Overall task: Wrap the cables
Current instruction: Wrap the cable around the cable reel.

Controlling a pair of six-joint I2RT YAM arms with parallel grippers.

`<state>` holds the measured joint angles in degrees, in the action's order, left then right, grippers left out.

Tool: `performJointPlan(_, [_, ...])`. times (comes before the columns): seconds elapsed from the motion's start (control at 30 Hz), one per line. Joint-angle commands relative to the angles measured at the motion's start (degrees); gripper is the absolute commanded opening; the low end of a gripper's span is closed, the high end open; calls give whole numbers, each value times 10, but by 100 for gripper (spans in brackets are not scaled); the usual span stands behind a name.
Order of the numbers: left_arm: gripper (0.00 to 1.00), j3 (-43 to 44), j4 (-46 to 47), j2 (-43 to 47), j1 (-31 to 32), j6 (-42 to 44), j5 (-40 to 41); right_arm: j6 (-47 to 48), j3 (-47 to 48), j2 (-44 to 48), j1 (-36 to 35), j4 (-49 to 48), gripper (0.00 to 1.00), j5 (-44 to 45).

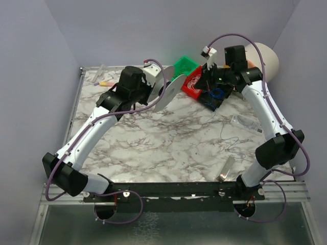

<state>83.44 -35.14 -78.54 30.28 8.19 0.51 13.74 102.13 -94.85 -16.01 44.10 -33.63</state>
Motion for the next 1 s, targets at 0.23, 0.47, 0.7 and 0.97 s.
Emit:
performJointPlan(0.23, [0, 8, 38, -37, 43, 13, 111, -207, -82, 52, 1, -159, 0, -330])
performJointPlan(0.47, [0, 16, 40, -56, 50, -5, 168, -253, -97, 39, -34, -223, 0, -364])
performJointPlan(0.7, [0, 36, 45, -78, 44, -48, 181, -167, -160, 31, -124, -228, 0, -338])
performJointPlan(0.97, [0, 52, 45, -94, -14, -115, 45, -79, -241, 8, -177, -271, 1, -297])
